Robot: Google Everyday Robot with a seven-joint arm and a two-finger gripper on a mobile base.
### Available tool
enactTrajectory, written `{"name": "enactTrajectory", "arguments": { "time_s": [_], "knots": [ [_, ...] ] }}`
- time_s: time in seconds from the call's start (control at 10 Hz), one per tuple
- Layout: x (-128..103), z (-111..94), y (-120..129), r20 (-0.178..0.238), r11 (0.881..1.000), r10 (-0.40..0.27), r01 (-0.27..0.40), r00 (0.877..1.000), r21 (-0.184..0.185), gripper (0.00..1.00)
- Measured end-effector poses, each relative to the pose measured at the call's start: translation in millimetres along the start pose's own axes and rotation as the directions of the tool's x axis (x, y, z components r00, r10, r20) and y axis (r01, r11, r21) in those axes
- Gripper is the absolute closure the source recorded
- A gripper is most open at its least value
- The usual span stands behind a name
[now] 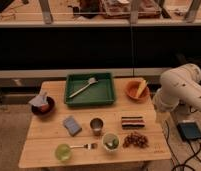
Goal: Place banana in tray
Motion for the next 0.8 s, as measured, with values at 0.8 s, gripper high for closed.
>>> {"name": "enactTrajectory", "arguments": {
  "time_s": [0.8],
  "knots": [
    [8, -7, -27, 0.019, 0.994, -0.035, 0.033, 0.999, 0.104, 0.35]
  ]
}}
